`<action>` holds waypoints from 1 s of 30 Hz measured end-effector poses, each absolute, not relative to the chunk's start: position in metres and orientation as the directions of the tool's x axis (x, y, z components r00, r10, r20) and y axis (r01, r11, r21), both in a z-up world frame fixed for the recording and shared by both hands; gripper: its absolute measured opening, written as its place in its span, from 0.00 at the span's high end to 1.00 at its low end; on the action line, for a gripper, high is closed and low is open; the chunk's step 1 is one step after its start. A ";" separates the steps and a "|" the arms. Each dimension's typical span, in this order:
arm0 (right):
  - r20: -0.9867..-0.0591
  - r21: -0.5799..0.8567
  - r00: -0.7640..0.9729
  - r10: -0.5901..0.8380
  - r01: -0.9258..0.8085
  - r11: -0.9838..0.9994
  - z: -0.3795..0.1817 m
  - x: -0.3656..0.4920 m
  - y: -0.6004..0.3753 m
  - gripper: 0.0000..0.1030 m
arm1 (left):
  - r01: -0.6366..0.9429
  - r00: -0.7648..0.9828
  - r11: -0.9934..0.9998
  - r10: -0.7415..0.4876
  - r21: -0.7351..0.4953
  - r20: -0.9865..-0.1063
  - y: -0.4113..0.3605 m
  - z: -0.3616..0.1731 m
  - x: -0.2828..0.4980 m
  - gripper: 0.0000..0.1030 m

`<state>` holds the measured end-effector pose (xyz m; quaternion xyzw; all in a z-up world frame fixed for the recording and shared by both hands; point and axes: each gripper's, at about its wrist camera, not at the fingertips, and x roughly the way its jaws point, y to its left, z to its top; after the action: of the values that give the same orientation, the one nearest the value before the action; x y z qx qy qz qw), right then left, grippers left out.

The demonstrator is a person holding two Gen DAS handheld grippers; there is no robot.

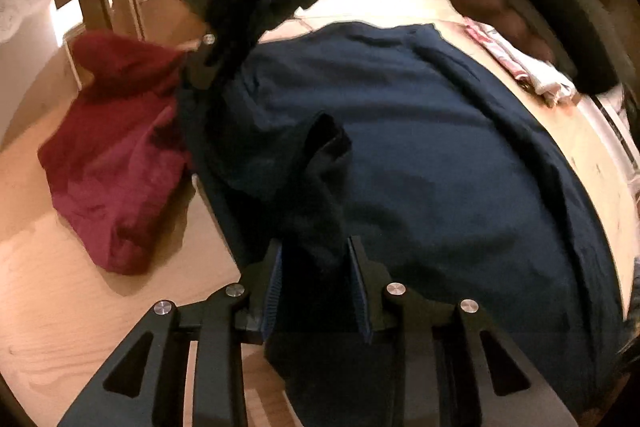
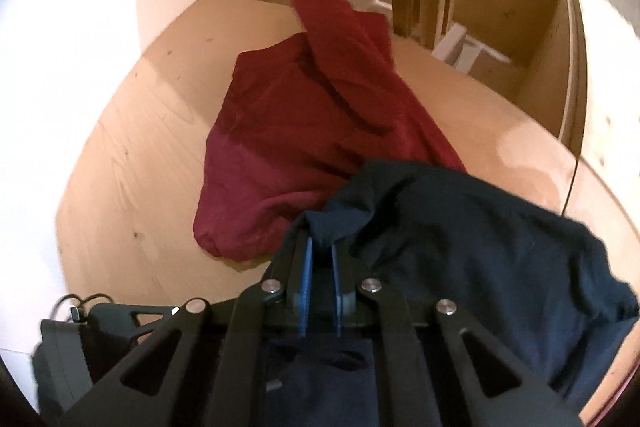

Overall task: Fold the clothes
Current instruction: 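Grasp the navy shirt with the right tool while the left tool pinches it beside the red garment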

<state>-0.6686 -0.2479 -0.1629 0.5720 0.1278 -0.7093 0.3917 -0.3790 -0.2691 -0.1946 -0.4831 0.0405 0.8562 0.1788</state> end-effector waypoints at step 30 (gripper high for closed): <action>-0.959 0.057 -0.137 -0.249 0.767 -0.639 -0.170 -0.625 -0.264 0.91 | -0.409 -0.504 -0.910 0.283 -0.063 -0.816 -0.265 -0.181 -0.374 0.82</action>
<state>-0.6251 -0.2643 -0.1704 0.5530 0.2342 -0.7166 0.3547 -0.3742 -0.2652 -0.1815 -0.4562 0.0694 0.8643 0.2003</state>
